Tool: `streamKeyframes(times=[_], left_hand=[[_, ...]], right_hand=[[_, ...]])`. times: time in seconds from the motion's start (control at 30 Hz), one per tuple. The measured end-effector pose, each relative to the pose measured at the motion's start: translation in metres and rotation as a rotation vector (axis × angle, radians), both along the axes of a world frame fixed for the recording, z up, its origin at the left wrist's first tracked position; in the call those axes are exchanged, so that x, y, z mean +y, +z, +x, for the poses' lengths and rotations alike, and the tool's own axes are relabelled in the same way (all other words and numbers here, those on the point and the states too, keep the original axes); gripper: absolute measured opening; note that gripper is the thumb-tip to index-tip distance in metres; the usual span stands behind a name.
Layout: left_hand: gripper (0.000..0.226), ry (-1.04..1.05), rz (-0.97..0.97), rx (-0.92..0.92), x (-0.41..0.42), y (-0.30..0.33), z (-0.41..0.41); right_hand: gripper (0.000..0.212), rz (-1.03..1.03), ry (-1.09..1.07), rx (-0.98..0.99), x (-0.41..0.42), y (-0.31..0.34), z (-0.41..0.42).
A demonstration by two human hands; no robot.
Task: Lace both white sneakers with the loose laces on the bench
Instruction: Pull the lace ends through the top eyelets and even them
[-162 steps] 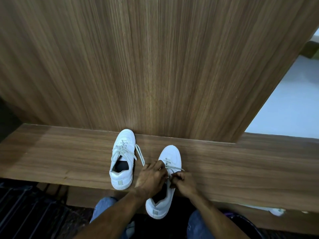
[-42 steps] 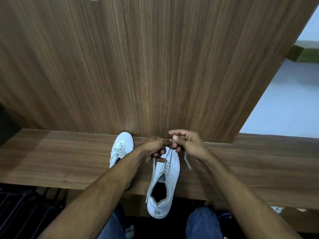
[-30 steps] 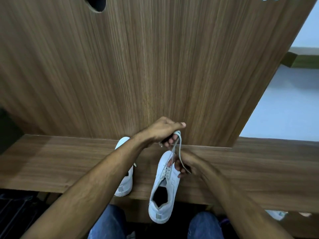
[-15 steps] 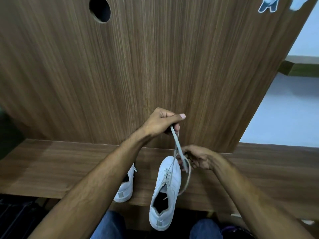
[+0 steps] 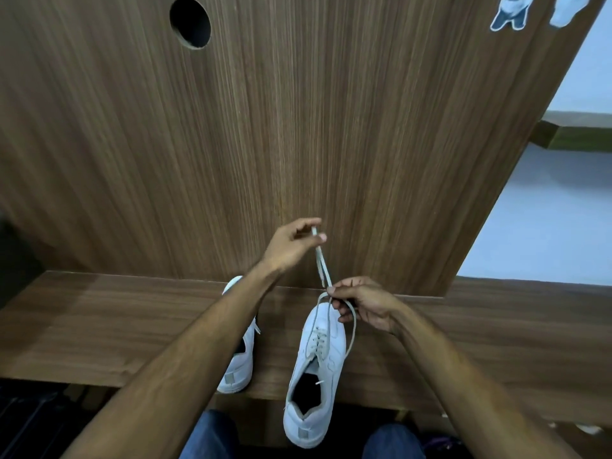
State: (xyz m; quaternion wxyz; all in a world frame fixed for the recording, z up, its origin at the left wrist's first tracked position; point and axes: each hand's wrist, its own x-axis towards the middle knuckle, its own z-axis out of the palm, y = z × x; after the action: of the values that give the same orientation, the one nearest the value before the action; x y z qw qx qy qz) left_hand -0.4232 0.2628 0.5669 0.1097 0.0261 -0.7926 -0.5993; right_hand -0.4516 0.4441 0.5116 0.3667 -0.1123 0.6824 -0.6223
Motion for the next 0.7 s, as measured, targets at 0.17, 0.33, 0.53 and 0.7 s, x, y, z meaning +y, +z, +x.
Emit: streamKeyframes(times=[0.17, 0.33, 0.53, 0.7], left_hand=[[0.015, 0.029, -0.409, -0.084, -0.01, -0.07, 0.022], [0.044, -0.179, -0.408, -0.094, 0.017, -0.103, 0.045], [0.03, -0.177, -0.194, -0.05, 0.026, -0.105, 0.032], [0.012, -0.224, -0.226, -0.135, 0.004, -0.086, 0.021]], right_hand=[[0.014, 0.026, -0.159, 0.022, 0.002, -0.005, 0.0], [0.022, 0.058, -0.147, -0.025, -0.002, -0.007, 0.002], [0.026, 0.159, -0.056, -0.032, -0.002, -0.009, 0.003], [0.019, 0.122, 0.0, 0.081, 0.007, -0.005, -0.006]])
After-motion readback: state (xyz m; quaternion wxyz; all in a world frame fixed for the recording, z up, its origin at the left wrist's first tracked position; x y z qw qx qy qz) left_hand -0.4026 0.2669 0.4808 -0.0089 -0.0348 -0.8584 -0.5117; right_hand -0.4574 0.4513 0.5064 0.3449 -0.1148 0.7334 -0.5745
